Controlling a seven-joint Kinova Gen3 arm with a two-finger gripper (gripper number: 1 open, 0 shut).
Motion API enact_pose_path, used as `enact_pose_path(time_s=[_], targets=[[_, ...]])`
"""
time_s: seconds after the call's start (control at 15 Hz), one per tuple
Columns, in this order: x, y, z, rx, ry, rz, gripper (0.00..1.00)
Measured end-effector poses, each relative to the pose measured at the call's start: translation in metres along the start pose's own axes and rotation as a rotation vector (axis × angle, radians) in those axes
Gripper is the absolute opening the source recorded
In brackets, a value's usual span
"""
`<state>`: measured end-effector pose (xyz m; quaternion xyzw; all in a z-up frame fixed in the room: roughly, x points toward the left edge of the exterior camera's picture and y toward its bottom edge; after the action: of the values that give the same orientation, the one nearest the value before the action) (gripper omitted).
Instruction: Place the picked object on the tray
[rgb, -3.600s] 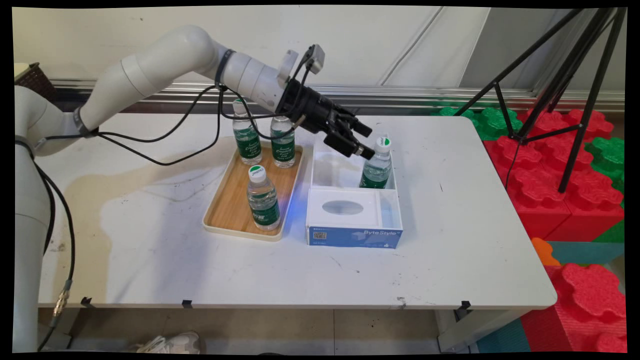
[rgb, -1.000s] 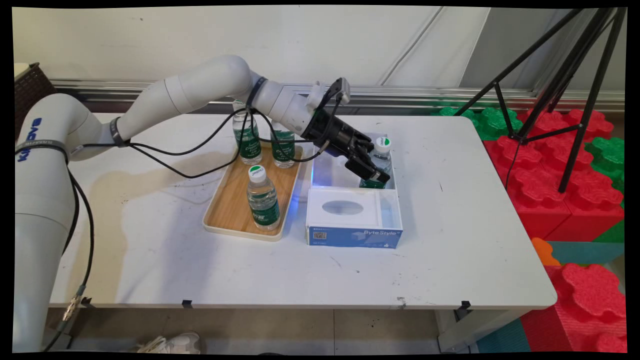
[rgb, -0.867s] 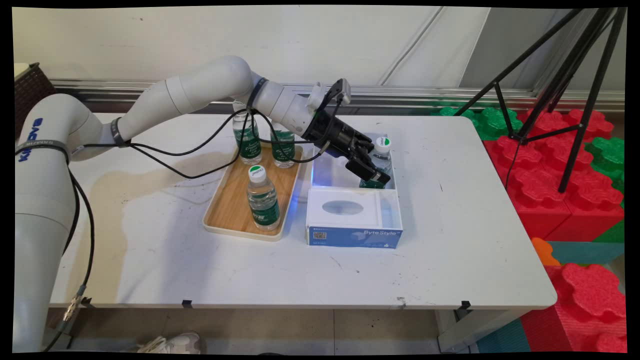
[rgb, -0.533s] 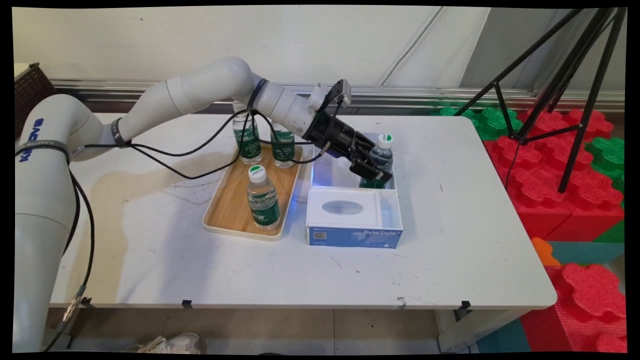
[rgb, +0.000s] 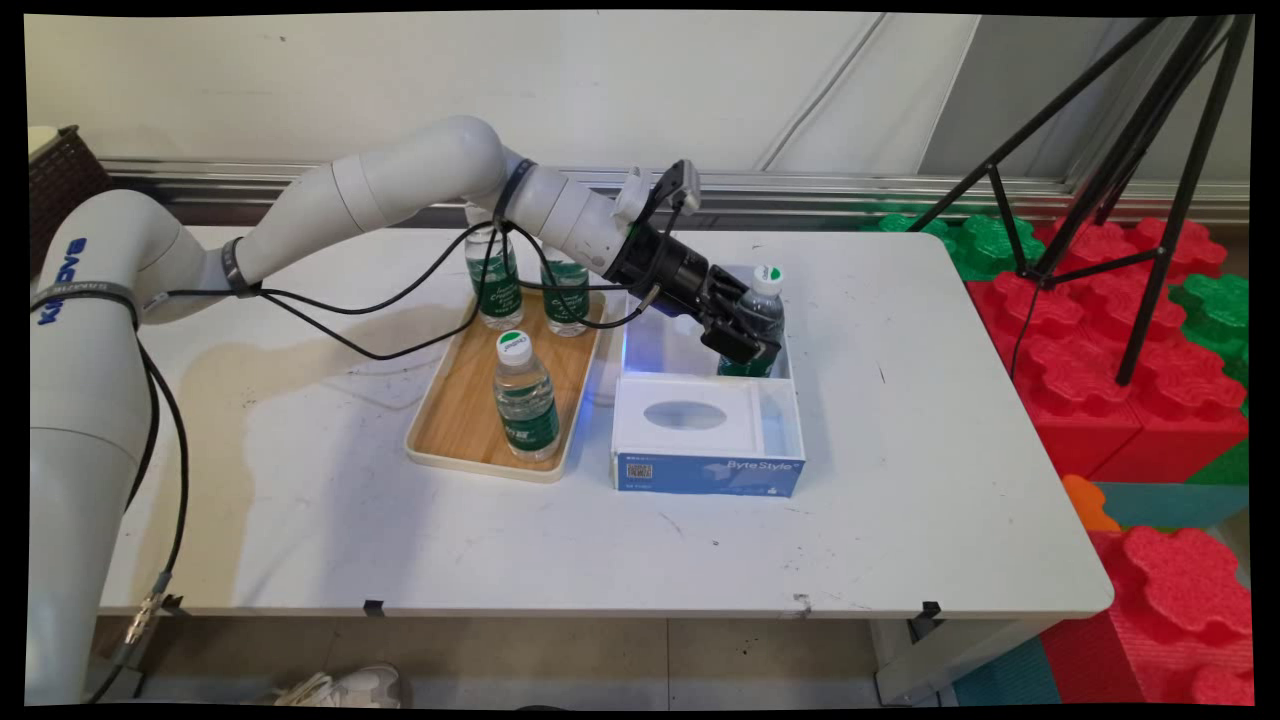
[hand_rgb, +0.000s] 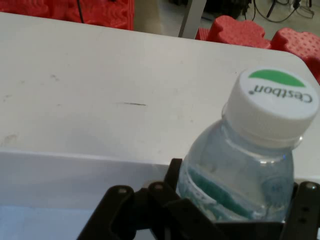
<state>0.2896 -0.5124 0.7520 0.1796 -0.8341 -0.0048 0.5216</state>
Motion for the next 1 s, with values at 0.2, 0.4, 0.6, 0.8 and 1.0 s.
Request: enact_pose_path(time_s=[0.2, 0.4, 0.6, 0.8, 1.0], targets=[[-0.002, 0.000, -0.005, 0.004, 0.000, -0.006, 0.00], [-0.002, -0.001, -0.012, 0.011, 0.003, -0.010, 0.00], [0.001, -0.001, -0.019, 0.018, 0.010, -0.009, 0.00], [0.007, -0.002, -0.025, 0.026, 0.020, -0.004, 0.00], [0.015, -0.002, -0.031, 0.033, 0.034, 0.004, 0.00]])
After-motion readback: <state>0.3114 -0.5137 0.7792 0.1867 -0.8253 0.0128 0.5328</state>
